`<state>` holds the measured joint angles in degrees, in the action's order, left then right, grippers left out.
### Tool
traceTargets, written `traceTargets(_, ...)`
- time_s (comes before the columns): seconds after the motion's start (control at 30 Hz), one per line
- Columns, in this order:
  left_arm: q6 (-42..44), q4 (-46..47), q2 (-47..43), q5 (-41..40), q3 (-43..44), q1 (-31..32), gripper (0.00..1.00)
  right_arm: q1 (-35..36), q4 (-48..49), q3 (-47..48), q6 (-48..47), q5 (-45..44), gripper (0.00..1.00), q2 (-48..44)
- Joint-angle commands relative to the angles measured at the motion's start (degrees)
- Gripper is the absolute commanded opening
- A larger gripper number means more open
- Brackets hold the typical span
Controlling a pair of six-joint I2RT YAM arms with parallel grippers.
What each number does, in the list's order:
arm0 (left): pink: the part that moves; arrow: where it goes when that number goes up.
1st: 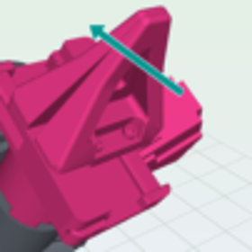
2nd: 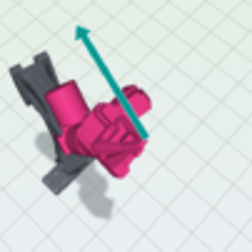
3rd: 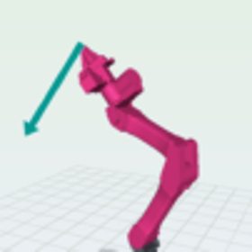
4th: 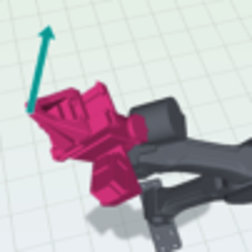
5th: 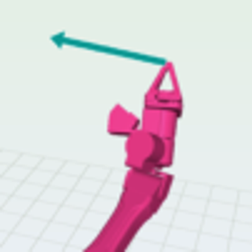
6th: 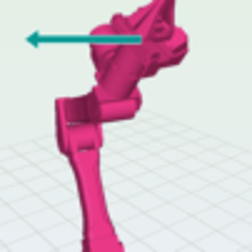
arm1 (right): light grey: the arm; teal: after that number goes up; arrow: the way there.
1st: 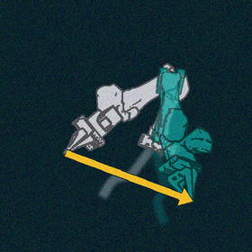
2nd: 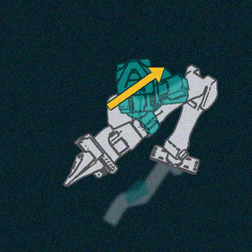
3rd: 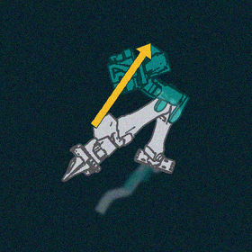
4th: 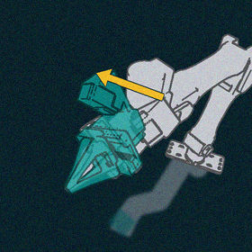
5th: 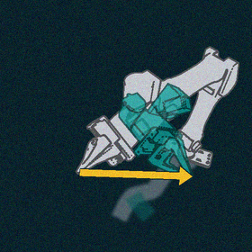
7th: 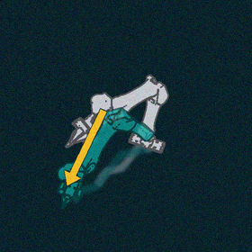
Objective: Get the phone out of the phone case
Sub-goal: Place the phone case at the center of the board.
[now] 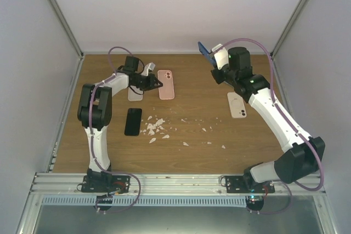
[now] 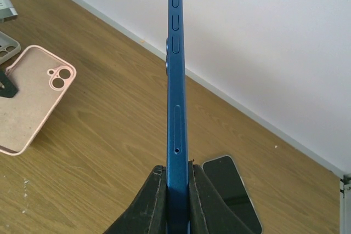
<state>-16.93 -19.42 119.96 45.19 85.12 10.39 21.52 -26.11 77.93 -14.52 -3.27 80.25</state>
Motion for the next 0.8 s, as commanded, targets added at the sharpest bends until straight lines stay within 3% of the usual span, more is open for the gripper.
traceTargets(0.0,4.2,-3.5,2.6,0.3,4.0,-0.1,0.00,-0.6,3.3,-0.2,0.9,0.8,0.01,0.1)
traceTargets(0.13,5.0,-4.4,4.4,-0.1,4.8,-0.2,0.00,-0.7,3.4,-0.2,1.0,1.2,0.01,0.7)
traceTargets(0.77,9.7,-12.4,10.3,-16.3,13.6,0.0,0.00,-0.6,4.4,-1.9,1.6,2.8,0.00,2.1)
